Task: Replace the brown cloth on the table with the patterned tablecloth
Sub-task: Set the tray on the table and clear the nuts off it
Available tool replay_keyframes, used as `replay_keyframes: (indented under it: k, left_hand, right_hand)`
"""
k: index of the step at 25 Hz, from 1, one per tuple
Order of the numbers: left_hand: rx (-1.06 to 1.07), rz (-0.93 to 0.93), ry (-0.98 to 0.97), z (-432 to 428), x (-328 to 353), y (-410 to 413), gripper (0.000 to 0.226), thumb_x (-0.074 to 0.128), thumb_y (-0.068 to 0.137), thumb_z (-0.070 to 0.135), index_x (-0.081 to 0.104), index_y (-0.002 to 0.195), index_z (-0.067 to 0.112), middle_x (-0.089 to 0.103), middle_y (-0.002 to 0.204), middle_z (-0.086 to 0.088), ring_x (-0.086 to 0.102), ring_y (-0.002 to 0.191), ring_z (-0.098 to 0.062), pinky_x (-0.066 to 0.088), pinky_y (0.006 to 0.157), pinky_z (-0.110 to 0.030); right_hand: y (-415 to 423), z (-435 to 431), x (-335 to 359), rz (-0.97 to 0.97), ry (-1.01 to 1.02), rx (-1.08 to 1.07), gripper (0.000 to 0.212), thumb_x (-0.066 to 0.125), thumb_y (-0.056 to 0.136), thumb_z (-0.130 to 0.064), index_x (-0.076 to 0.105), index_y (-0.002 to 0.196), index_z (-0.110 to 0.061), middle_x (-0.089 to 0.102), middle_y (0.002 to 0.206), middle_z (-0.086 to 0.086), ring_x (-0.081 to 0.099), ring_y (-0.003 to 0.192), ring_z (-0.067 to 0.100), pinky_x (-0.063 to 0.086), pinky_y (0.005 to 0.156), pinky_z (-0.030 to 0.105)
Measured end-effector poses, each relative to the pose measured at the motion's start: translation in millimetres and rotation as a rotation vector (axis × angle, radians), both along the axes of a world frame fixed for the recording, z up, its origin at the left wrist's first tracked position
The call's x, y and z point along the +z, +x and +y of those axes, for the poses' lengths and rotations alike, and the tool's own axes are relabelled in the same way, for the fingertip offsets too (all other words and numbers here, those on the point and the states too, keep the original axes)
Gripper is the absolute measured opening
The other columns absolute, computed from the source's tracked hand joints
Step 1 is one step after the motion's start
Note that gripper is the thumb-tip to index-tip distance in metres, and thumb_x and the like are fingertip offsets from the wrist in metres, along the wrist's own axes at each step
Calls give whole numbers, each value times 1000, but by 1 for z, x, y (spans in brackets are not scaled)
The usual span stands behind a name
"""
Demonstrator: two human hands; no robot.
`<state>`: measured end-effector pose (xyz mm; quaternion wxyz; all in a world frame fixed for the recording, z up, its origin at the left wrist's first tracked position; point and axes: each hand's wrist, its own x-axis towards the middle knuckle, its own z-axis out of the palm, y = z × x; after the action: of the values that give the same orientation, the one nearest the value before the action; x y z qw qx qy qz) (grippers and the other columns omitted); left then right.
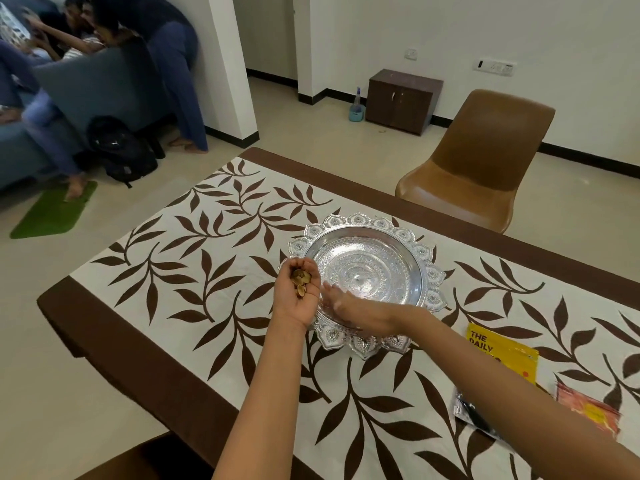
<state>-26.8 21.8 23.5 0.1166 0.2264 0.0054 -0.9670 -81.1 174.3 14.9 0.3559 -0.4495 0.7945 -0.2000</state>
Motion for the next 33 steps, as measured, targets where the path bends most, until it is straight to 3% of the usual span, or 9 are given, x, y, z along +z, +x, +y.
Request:
replay_keyframes:
  k: [3,6,11,13,15,17,20,28,33]
  left_hand:
    - [0,-10,-8,0,1,-1,20,50,92,7,54,72,7,54,68,-7,55,63,-13,54,54,-20]
    - [-2,-14,-21,2,1,-1,21,49,93,8,54,72,7,55,68,-6,56,61,-13,54,53,-20]
    - [1,-44,-45,5,5,-1,25,48,95,9,54,71,7,56,67,-8,57,61,-15,55,55,-21]
    - [-2,-59,-50,6,6,-2,26,48,96,9,54,70,7,56,67,-8,57,61,-14,56,56,-21]
    - [-11,-71,-68,7,5,-2,26,49,95,8,54,70,6,56,67,-8,57,61,-14,56,57,-21]
    - [-21,-73,-86,8,5,-2,25,50,94,8,55,70,6,57,68,-8,58,60,-14,56,56,-21]
    - [-28,-69,-96,9,4,-2,27,50,95,10,55,69,7,57,68,-8,58,61,-14,56,57,-21]
    - [-34,-52,-90,6,2,0,26,51,96,12,56,71,6,56,72,-7,56,67,-14,57,59,-22]
    - [-26,-45,-108,8,-1,-1,28,50,97,13,57,70,6,55,74,-7,55,69,-14,57,60,-23]
  right_hand:
    - [-24,-17,-1,70,-64,-154,56,5,103,-41,-5,153,-19,-13,159,-2,-14,144,10,-8,116,29]
    - [-18,-32,-6,160,-25,-26,58,3,101,-43,0,154,-20,-1,161,4,-5,146,13,-4,120,34]
    - [1,21,10,124,41,145,50,15,104,-40,23,151,-26,20,158,-6,17,138,3,11,113,25]
    - [-7,41,22,89,26,12,51,27,100,-46,39,145,-25,44,147,-3,45,128,12,31,110,33]
    - [-19,46,22,187,-45,-274,40,49,97,-21,51,136,-13,60,130,9,61,111,21,47,99,38]
    - [-20,34,21,393,158,-429,39,56,88,3,57,126,-3,62,122,14,63,103,22,51,90,31]
    - [16,7,21,496,342,-349,19,52,91,3,60,109,2,60,114,14,59,95,24,49,80,29]
    - [23,-12,3,556,268,-292,27,52,92,-2,52,119,-3,51,124,13,50,109,28,44,79,30]
    - [48,-4,3,681,208,-174,39,51,89,4,42,126,-4,50,116,16,45,109,27,36,71,25]
